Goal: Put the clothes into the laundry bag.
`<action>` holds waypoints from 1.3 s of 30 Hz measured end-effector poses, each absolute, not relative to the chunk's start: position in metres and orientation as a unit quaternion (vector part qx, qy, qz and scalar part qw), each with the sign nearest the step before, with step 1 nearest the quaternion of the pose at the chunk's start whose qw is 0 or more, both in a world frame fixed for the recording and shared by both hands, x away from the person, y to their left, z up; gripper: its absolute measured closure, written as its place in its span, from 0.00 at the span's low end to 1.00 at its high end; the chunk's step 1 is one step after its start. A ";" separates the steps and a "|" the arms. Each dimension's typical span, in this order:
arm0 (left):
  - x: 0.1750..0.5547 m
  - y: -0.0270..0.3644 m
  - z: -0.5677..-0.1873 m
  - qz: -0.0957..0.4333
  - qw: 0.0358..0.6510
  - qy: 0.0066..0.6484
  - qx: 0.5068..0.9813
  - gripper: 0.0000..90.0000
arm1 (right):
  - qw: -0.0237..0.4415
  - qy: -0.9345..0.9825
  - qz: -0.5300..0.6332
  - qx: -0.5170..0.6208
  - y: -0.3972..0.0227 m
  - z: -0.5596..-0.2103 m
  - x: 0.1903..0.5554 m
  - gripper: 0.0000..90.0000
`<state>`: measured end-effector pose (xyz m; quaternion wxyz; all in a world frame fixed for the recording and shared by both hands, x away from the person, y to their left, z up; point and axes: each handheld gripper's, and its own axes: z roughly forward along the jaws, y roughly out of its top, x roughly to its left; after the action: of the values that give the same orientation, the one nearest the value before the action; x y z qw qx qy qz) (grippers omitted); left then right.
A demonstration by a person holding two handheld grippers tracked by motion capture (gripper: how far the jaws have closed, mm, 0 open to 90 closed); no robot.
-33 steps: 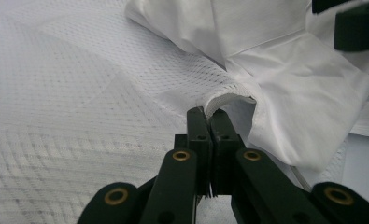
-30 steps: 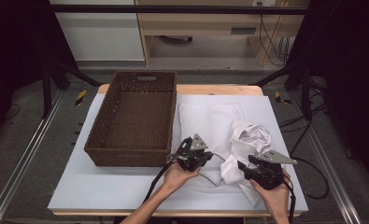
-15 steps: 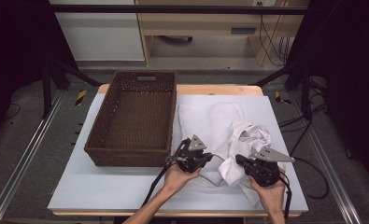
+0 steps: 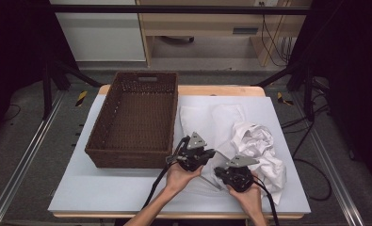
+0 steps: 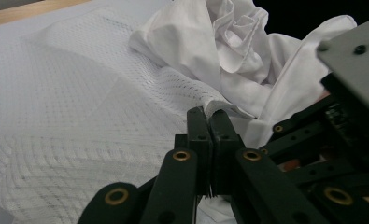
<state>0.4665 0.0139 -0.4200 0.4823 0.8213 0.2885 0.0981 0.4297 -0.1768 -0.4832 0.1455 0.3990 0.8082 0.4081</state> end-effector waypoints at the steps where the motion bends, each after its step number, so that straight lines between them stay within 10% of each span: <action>1: 0.467 0.014 -0.420 0.098 0.482 0.289 0.821 0.99 | 0.145 0.808 0.408 0.399 -0.177 -0.483 0.430 0.96; 16: 0.466 0.020 -0.424 0.102 0.475 0.291 0.824 0.99 | 0.264 0.728 0.475 0.417 -0.232 -0.417 0.401 0.53; 30: 0.465 0.020 -0.423 0.102 0.480 0.294 0.821 0.99 | 0.145 0.800 0.425 0.399 -0.204 -0.463 0.402 0.51; 39: 0.463 0.023 -0.425 0.098 0.480 0.295 0.821 0.99 | 0.156 0.822 0.374 0.400 -0.191 -0.483 0.415 1.00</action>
<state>0.4633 0.0233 -0.4252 0.4799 0.8205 0.2949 0.0975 0.4151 -0.1907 -0.4828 0.1559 0.4001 0.8219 0.3742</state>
